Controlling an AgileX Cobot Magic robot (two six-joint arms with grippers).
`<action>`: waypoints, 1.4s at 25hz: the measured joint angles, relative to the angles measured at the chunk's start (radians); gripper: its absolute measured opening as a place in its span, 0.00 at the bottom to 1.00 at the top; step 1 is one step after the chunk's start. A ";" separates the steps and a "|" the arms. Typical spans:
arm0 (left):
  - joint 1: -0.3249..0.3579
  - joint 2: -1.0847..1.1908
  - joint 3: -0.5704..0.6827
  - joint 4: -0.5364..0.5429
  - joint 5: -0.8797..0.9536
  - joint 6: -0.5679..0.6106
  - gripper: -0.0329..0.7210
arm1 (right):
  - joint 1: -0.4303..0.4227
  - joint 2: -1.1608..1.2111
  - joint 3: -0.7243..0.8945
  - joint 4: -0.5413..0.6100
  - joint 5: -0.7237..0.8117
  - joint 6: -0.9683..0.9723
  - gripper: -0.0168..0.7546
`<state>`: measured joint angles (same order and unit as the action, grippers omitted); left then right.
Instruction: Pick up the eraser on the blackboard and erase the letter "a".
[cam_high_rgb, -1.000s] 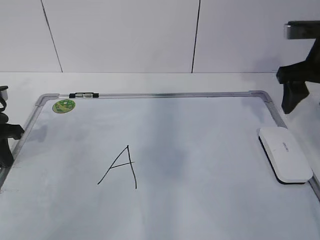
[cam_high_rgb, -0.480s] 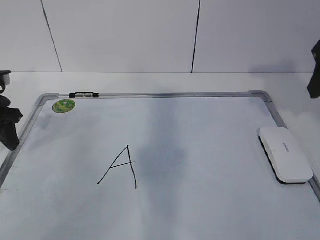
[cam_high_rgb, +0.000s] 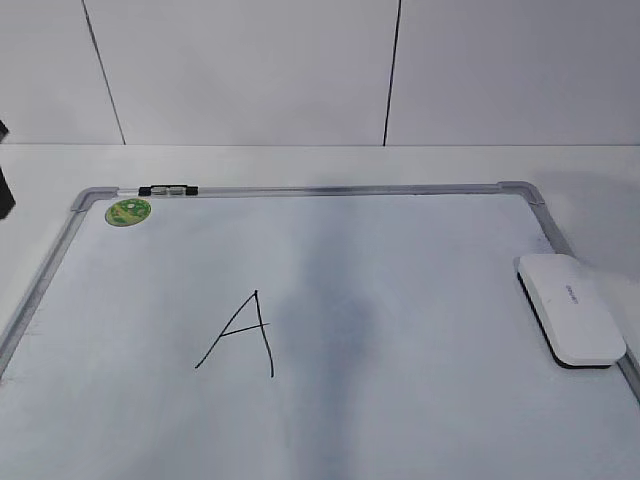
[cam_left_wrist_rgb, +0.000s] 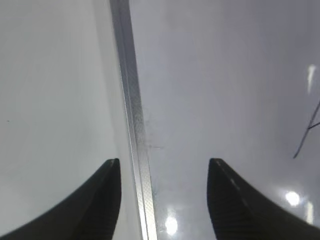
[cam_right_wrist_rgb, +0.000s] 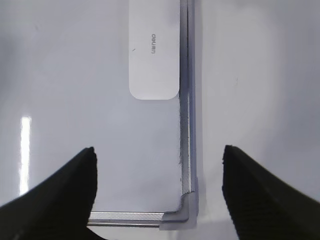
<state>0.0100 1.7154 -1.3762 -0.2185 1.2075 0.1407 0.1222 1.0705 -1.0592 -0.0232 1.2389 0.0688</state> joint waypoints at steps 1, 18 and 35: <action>0.000 -0.043 0.000 -0.004 0.004 -0.008 0.59 | 0.000 -0.015 0.006 -0.002 -0.002 0.000 0.79; -0.100 -0.802 0.197 -0.025 0.039 -0.091 0.58 | 0.000 -0.217 0.057 0.002 -0.004 -0.002 0.79; -0.100 -1.583 0.724 0.079 0.070 -0.092 0.58 | 0.000 -0.817 0.396 -0.006 0.025 -0.059 0.79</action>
<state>-0.0902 0.1320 -0.6521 -0.1390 1.2778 0.0489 0.1222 0.2531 -0.6628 -0.0296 1.2637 0.0099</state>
